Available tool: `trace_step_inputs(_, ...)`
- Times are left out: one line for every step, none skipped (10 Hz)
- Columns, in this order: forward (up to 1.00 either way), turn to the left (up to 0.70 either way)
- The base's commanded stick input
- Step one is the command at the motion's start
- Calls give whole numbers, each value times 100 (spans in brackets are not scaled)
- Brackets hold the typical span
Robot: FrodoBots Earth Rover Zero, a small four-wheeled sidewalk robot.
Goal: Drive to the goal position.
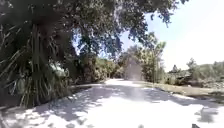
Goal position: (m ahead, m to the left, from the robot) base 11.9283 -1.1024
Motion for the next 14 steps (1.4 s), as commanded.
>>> trace_step_inputs(70,0)
trace_step_inputs(70,0)
trace_step_inputs(70,0)
trace_step_inputs(70,0)
trace_step_inputs(70,0)
trace_step_inputs(70,0)
trace_step_inputs(70,0)
trace_step_inputs(70,0)
trace_step_inputs(70,0)
trace_step_inputs(70,0)
trace_step_inputs(70,0)
trace_step_inputs(70,0)
trace_step_inputs(70,0)
trace_step_inputs(70,0)
